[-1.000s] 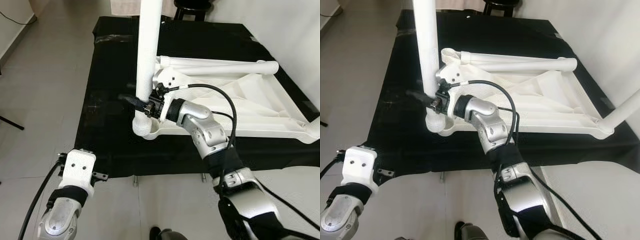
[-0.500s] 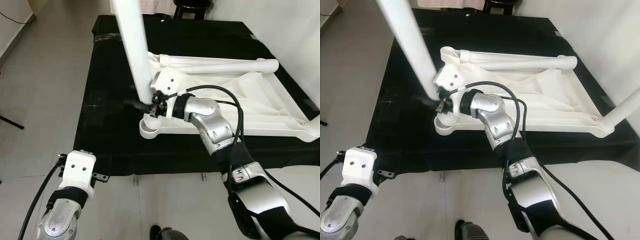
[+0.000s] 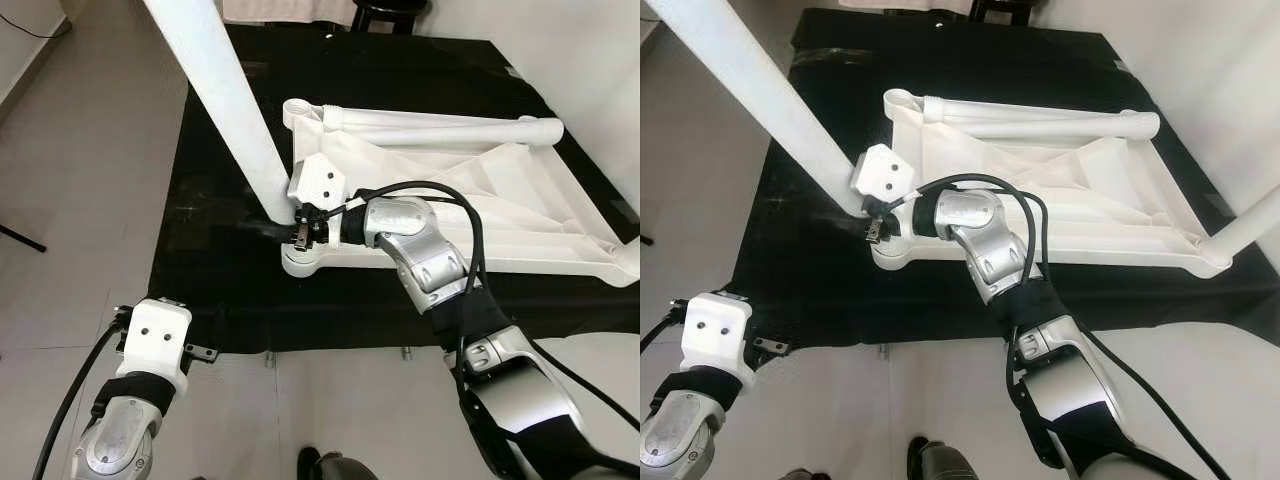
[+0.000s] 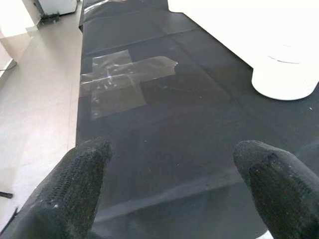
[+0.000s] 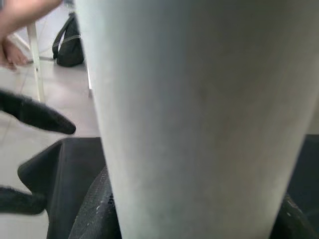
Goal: Building children table
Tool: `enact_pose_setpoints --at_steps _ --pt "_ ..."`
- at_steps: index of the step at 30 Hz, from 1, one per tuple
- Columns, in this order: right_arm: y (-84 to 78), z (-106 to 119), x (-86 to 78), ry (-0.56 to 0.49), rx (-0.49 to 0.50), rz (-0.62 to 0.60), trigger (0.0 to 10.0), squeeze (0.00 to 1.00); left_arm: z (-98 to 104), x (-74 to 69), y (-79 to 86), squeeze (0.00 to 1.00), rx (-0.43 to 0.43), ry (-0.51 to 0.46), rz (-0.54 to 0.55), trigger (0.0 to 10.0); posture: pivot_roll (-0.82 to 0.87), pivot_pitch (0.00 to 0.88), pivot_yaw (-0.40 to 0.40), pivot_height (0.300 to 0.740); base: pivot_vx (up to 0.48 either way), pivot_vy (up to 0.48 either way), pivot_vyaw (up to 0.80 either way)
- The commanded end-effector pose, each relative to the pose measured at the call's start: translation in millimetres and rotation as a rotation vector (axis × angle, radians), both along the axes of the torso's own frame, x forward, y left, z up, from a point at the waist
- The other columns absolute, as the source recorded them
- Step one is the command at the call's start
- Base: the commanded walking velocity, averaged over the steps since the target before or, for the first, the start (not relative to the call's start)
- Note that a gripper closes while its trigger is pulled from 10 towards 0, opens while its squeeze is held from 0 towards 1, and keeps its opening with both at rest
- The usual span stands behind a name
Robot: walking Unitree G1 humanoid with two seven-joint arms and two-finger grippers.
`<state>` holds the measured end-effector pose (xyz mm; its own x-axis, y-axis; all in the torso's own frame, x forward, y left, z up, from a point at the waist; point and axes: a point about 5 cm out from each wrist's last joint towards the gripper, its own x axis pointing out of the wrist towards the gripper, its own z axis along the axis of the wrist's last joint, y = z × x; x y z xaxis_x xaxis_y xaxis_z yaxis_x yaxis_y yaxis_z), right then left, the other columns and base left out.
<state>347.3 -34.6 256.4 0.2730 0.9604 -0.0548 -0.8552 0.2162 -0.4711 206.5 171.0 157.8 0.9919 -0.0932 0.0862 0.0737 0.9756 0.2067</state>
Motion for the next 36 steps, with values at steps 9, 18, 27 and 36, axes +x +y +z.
enact_pose_setpoints --at_steps 9,18,27,36 --pt "-2.4 -23 29.3 0.304 0.109 -0.258 10.0 0.0 2 -4.8 -4.3 0.0 -0.005 0.003 -0.007 10.0 -0.2 0.294 -0.148 0.74 0.0 0.0 0.0" --pt "-15.9 -32 33.1 0.358 0.176 -0.386 10.0 0.0 5 -11.3 -5.9 0.0 -0.007 0.012 -0.015 10.0 -0.2 0.311 -0.145 0.74 0.0 0.0 0.0" --pt "-24.0 -40 30.6 0.381 0.255 -0.462 10.0 0.0 5 -13.3 -6.9 0.0 -0.006 0.021 -0.026 10.0 -0.2 0.315 -0.14 0.74 0.0 0.0 0.0" --pt "-19.5 -51 16.5 0.381 0.257 -0.407 10.0 0.0 4 -12.6 -6.6 0.0 0.0 0.031 -0.031 10.0 -0.19 0.301 -0.136 0.74 0.0 0.0 0.0"
